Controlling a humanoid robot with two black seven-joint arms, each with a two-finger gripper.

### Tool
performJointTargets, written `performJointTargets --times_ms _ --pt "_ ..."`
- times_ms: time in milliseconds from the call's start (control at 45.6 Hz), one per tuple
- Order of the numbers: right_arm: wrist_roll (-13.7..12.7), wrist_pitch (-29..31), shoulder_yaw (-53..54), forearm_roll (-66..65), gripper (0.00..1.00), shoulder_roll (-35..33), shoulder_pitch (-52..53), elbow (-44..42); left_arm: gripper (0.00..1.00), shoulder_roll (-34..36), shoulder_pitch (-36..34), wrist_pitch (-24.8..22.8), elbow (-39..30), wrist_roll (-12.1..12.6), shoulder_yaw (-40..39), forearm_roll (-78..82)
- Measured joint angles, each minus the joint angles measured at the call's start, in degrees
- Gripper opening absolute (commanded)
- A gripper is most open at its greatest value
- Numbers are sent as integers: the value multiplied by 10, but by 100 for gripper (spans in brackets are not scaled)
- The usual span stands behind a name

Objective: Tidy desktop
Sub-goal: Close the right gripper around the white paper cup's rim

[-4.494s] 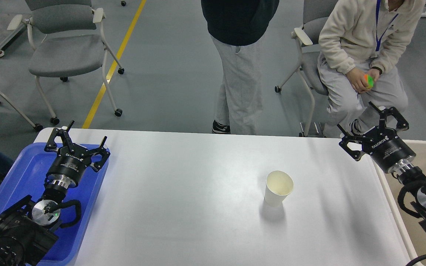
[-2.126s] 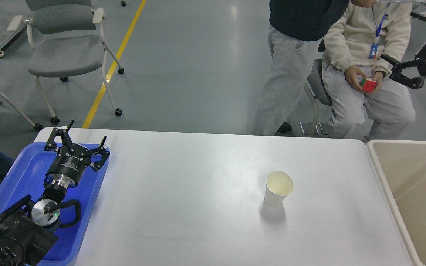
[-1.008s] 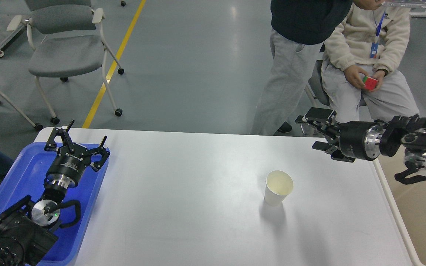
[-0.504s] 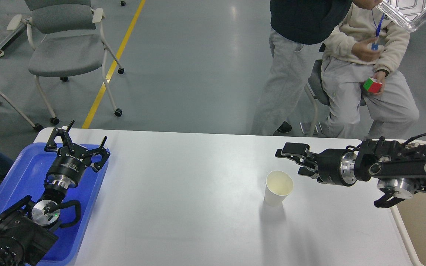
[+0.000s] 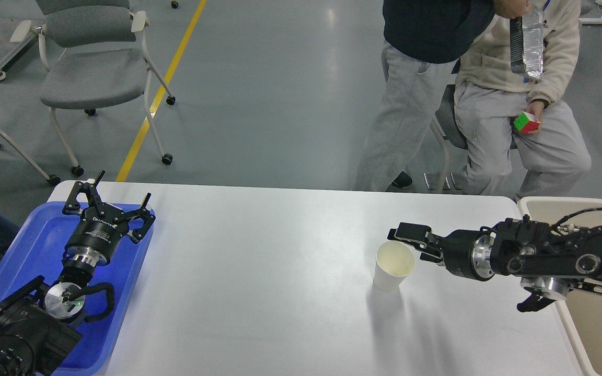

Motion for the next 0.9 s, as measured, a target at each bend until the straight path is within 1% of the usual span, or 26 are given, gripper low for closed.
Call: performJointTargets --times_ms 329,614,899 --pt "-2 -4 54 -68 98 9 -61 -43 100 0 0 0 0 0 0 0" --pt "-2 -3 69 -107 98 12 -86 -80 100 0 0 0 0 0 0 0" --pt "-6 -2 74 -121 98 19 -102 -95 100 0 0 0 0 0 0 0"
